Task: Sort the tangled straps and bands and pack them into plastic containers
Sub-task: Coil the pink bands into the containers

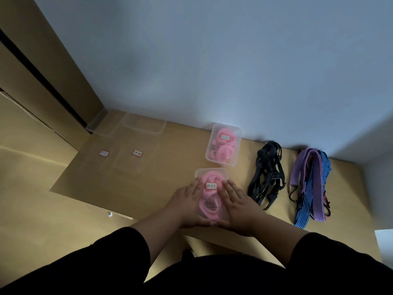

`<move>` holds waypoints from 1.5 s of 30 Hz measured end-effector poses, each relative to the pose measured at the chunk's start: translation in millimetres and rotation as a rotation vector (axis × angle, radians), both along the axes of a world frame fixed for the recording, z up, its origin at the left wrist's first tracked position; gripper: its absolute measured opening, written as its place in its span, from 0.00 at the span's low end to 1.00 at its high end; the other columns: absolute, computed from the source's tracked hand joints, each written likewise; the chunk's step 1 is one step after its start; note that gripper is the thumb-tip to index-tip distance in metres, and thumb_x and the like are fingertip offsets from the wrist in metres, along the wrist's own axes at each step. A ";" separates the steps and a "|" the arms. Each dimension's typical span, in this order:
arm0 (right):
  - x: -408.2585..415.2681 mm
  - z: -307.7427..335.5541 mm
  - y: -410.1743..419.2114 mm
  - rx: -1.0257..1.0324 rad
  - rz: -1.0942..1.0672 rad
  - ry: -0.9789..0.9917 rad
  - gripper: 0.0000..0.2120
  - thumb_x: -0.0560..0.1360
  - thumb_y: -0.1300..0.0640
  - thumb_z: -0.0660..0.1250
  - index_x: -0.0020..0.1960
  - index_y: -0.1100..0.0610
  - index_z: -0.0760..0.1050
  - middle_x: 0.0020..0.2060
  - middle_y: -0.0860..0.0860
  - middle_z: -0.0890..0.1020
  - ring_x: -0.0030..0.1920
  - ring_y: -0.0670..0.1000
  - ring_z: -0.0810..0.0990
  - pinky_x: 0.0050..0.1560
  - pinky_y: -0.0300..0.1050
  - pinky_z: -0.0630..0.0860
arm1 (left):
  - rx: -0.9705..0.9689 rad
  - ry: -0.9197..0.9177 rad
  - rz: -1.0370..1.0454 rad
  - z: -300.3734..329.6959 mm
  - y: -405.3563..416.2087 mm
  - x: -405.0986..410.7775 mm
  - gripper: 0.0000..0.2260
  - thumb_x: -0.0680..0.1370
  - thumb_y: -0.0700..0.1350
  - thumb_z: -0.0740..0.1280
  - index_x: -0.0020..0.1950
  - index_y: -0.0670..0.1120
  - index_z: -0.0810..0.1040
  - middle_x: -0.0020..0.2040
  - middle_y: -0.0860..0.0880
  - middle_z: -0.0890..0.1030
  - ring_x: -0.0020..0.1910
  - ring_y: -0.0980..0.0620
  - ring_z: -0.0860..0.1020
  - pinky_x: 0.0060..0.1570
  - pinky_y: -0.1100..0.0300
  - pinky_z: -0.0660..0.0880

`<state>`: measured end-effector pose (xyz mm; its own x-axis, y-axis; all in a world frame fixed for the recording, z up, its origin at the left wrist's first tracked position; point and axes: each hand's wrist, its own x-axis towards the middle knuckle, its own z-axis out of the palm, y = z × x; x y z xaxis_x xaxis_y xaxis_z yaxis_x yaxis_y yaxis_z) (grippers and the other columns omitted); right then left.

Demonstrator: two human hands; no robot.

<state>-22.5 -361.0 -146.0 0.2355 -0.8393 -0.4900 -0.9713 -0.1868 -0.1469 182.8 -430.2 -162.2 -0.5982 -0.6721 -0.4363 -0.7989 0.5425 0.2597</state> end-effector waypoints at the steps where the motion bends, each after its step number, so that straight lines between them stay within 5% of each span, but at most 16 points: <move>1: 1.5 3.1 -1.0 0.006 -0.006 0.008 0.53 0.72 0.20 0.47 0.75 0.54 0.25 0.76 0.52 0.28 0.78 0.52 0.28 0.78 0.50 0.37 | -0.010 -0.022 -0.005 1.4 -1.2 -1.5 0.58 0.66 0.76 0.65 0.81 0.49 0.36 0.82 0.48 0.38 0.80 0.47 0.48 0.77 0.50 0.53; 7: 3.9 20.2 -4.3 -0.009 -0.029 0.050 0.57 0.69 0.19 0.50 0.81 0.55 0.34 0.80 0.54 0.37 0.80 0.52 0.34 0.79 0.52 0.39 | -0.019 -0.114 0.018 17.5 -4.8 -12.3 0.57 0.61 0.78 0.66 0.79 0.61 0.38 0.82 0.48 0.45 0.77 0.40 0.57 0.74 0.45 0.57; 11: -0.4 17.0 -6.1 -0.007 -0.026 0.049 0.56 0.62 0.21 0.35 0.79 0.55 0.30 0.79 0.54 0.32 0.77 0.52 0.28 0.76 0.50 0.32 | 0.034 -0.156 0.031 24.4 1.7 -17.5 0.55 0.64 0.77 0.65 0.80 0.60 0.36 0.82 0.48 0.40 0.79 0.37 0.49 0.76 0.42 0.51; 15: -4.2 7.0 -2.8 -0.031 0.023 0.085 0.51 0.62 0.24 0.25 0.75 0.54 0.25 0.77 0.54 0.29 0.77 0.53 0.28 0.77 0.56 0.32 | -0.066 -0.144 -0.061 24.2 14.3 -10.1 0.41 0.78 0.67 0.59 0.81 0.55 0.41 0.82 0.48 0.38 0.80 0.40 0.43 0.78 0.44 0.45; 23: -9.5 -1.2 -3.8 -0.037 0.043 0.062 0.45 0.66 0.27 0.27 0.73 0.54 0.24 0.75 0.54 0.27 0.78 0.55 0.30 0.75 0.61 0.30 | -0.049 -0.180 0.022 26.4 28.8 -13.1 0.33 0.82 0.61 0.57 0.82 0.55 0.44 0.82 0.52 0.40 0.81 0.42 0.42 0.77 0.44 0.44; 31: -23.8 5.6 -8.1 -0.053 0.179 0.024 0.60 0.60 0.19 0.30 0.80 0.59 0.33 0.75 0.54 0.30 0.74 0.52 0.26 0.75 0.55 0.28 | -0.056 -0.186 0.049 32.0 34.1 -18.1 0.46 0.73 0.73 0.61 0.82 0.53 0.44 0.82 0.48 0.42 0.80 0.41 0.41 0.78 0.44 0.43; 37: -15.9 11.6 -15.0 -0.101 0.363 0.040 0.44 0.78 0.30 0.50 0.82 0.58 0.41 0.82 0.54 0.45 0.80 0.52 0.37 0.76 0.54 0.32 | -0.126 -0.117 0.035 29.5 27.3 5.5 0.45 0.74 0.71 0.61 0.82 0.48 0.50 0.82 0.45 0.51 0.81 0.46 0.49 0.77 0.52 0.45; 41: 1.0 16.0 -25.9 -0.099 0.378 0.030 0.40 0.79 0.34 0.47 0.82 0.58 0.45 0.82 0.55 0.47 0.81 0.53 0.42 0.75 0.50 0.32 | -0.126 -0.073 0.001 33.0 11.5 20.8 0.53 0.62 0.76 0.45 0.82 0.49 0.53 0.82 0.46 0.54 0.81 0.46 0.52 0.77 0.55 0.50; 45: 19.5 14.9 -41.5 -0.100 0.355 0.037 0.40 0.79 0.34 0.45 0.82 0.59 0.45 0.81 0.57 0.47 0.81 0.54 0.43 0.74 0.51 0.32 | -0.151 -0.035 -0.020 28.5 -10.5 38.7 0.48 0.70 0.75 0.54 0.82 0.48 0.52 0.82 0.46 0.53 0.81 0.47 0.51 0.77 0.57 0.49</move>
<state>-3.0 -402.5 -131.2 0.5048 -0.7523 -0.4234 -0.8475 -0.5252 -0.0773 221.5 -440.7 -133.7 -0.5988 -0.7195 -0.3518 -0.7944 0.5894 0.1466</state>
